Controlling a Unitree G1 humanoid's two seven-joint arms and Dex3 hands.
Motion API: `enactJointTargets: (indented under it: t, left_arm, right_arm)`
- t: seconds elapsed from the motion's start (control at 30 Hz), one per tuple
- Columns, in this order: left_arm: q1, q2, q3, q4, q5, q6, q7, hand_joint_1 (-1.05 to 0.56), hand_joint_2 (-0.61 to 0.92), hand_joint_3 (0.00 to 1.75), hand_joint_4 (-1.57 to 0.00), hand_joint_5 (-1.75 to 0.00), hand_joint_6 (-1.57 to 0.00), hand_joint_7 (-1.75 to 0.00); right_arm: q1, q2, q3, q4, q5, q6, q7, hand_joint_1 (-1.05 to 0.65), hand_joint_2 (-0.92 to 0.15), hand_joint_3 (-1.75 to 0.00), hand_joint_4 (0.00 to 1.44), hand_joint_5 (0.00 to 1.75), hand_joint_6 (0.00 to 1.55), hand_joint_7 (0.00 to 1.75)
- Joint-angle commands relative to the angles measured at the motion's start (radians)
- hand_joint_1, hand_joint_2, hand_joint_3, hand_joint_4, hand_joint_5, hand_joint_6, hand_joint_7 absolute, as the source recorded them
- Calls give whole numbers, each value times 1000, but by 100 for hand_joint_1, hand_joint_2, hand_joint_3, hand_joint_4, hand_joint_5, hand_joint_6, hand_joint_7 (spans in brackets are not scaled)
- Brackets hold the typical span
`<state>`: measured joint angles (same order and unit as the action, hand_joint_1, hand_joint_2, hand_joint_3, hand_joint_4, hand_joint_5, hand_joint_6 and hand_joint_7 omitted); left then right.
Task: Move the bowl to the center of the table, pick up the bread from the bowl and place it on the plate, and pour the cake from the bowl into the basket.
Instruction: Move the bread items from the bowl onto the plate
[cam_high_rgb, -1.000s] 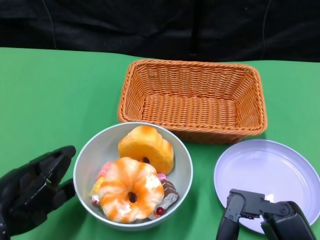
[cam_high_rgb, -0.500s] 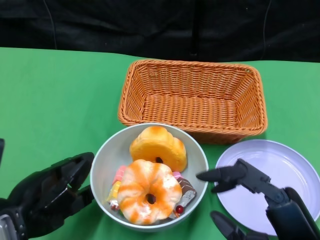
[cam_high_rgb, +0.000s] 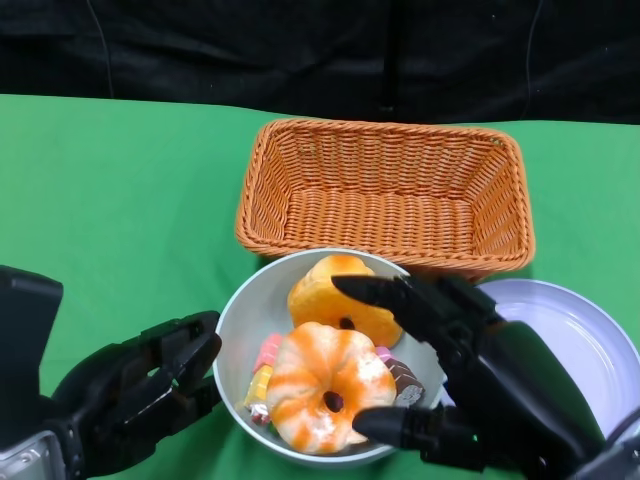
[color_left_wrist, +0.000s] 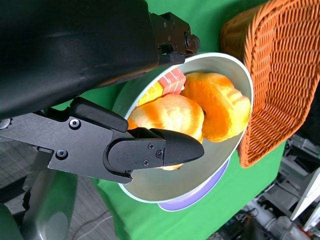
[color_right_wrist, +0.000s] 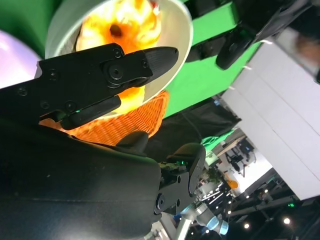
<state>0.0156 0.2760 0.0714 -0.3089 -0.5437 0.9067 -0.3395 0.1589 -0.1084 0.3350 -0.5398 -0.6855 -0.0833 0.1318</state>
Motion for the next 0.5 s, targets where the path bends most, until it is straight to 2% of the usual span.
enactJointTargets:
  t: [0.03, 0.33, 0.5]
  left_arm:
    - [15, 15, -20, -21, 8, -4, -12, -66, 92, 42, -9, -1, -9, -2]
    - [35, 10, -43, -55, 17, -12, 0, -65, 92, 39, -8, -1, -10, -2]
    - [57, 15, -74, -93, 82, -37, 40, -63, 92, 41, -18, -6, -16, -4]
  right_arm:
    - [-49, -3, 0, 50, -9, 14, -11, -54, -92, -3, 0, 57, 0, 48]
    - [-119, -41, 39, 205, -23, -7, -12, -52, -91, -1, 0, 66, 10, 40]
    - [-131, -68, 64, 291, -46, -32, -30, -52, -92, -1, 2, 71, 21, 26]
